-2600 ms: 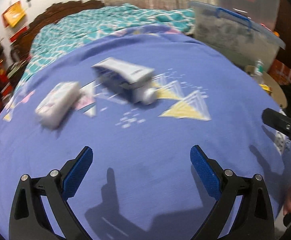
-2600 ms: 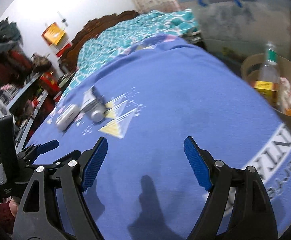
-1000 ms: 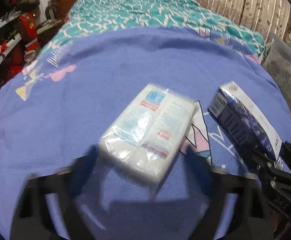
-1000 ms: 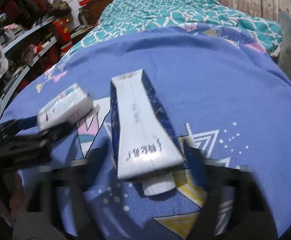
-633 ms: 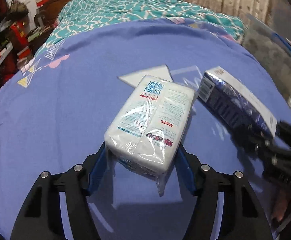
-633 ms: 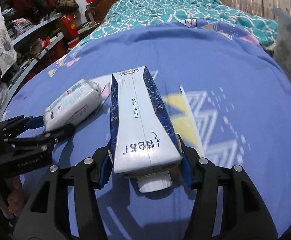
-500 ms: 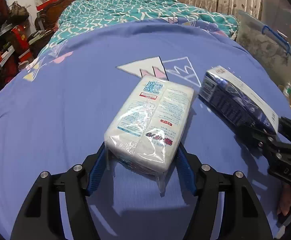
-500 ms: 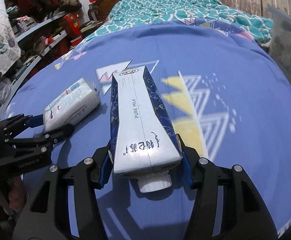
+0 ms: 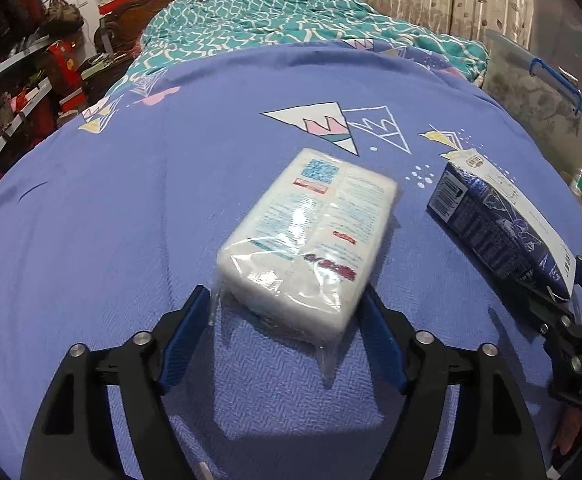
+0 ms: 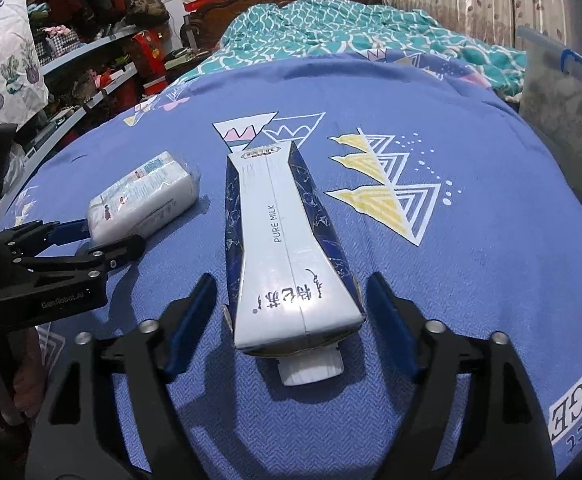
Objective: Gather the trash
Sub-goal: 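Grasp the tissue pack with the left gripper while the right grasps the milk carton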
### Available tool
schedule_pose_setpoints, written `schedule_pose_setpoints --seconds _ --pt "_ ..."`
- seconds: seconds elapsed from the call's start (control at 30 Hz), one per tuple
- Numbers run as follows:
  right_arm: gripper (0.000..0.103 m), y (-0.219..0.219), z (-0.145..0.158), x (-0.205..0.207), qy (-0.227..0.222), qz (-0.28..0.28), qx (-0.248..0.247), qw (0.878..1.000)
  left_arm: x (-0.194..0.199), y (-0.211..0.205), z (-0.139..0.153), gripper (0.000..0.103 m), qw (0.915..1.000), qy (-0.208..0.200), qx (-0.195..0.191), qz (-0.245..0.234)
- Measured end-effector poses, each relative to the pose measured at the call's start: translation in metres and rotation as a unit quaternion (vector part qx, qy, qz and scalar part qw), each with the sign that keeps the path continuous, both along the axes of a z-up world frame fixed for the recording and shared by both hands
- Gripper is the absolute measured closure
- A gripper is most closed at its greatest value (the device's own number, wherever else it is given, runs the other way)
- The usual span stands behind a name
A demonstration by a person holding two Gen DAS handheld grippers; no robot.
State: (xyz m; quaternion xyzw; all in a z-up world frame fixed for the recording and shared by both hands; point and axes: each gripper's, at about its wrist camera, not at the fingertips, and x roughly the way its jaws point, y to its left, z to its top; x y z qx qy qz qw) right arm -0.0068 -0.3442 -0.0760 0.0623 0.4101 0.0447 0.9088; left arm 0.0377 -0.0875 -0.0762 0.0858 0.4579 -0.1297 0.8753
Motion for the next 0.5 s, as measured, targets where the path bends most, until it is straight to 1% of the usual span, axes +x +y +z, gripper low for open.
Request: schedule_pose_setpoints --seconds 0.23,0.5 --pt "0.021 -0.0039 -0.0026 0.0031 0.008 -0.002 0.007 1.000 0.0011 0.0020 -0.0005 0.025 1.0000 0.001 -0.001 0.006" --pt "0.021 -0.0077 -0.0065 0.0074 0.018 -0.003 0.015 1.000 0.0021 0.0056 -0.0002 0.022 0.9999 0.003 -0.011 0.010"
